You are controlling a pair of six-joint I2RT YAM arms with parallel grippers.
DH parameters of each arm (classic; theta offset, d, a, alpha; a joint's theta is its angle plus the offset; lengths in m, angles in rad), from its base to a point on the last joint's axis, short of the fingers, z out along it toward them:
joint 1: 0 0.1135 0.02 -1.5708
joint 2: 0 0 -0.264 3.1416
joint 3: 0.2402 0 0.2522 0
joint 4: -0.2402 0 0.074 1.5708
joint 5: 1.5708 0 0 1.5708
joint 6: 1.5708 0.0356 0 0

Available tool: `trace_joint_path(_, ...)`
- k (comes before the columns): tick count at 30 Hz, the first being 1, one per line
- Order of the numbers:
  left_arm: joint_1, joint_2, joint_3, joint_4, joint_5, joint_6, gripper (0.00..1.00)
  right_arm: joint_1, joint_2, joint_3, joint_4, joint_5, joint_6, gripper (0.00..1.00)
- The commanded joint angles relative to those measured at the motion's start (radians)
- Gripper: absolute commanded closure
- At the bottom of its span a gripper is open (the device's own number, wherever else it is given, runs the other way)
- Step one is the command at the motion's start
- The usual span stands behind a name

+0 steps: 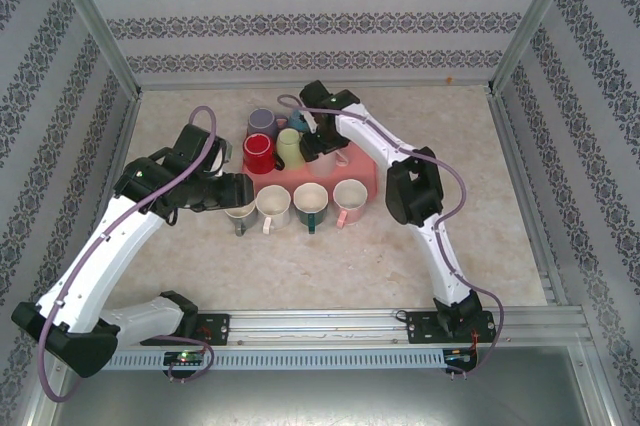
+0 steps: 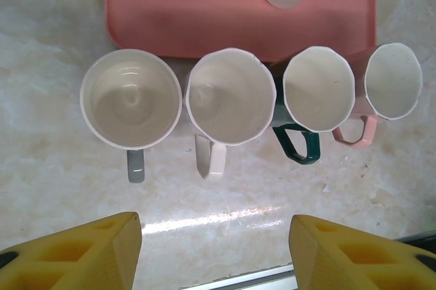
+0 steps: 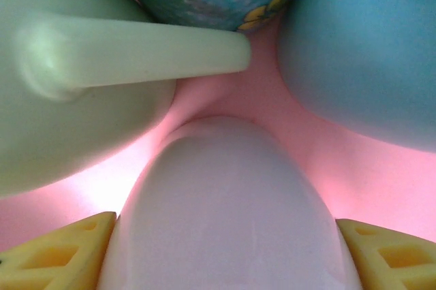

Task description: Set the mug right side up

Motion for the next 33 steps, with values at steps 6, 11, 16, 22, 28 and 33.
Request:
trace_joint_path(6,0.000,-0.072,0.038,-0.050,-0.029,0.010,0.40,-0.008,-0.238,0.061,-0.006,-0.040,0.104,0.53)
trace_joint_path(11,0.001,-0.102,0.075,-0.038,-0.016,-0.002,0.40,-0.007,-0.340,0.076,-0.014,-0.050,0.185,0.53)
trace_joint_path(16,0.001,-0.166,0.085,0.048,0.025,-0.019,0.39,-0.007,-0.461,0.063,0.015,-0.094,0.330,0.55)
trace_joint_path(22,0.000,-0.259,0.029,0.237,0.084,-0.032,0.38,-0.007,-0.619,-0.024,0.131,-0.196,0.596,0.56)
trace_joint_path(28,0.000,-0.279,-0.076,0.483,0.252,-0.058,0.38,-0.004,-0.846,-0.368,0.472,-0.301,0.990,0.58)
trace_joint_path(33,0.001,-0.272,-0.172,0.760,0.326,-0.108,0.39,-0.023,-0.965,-0.508,0.596,-0.357,1.185,0.60)
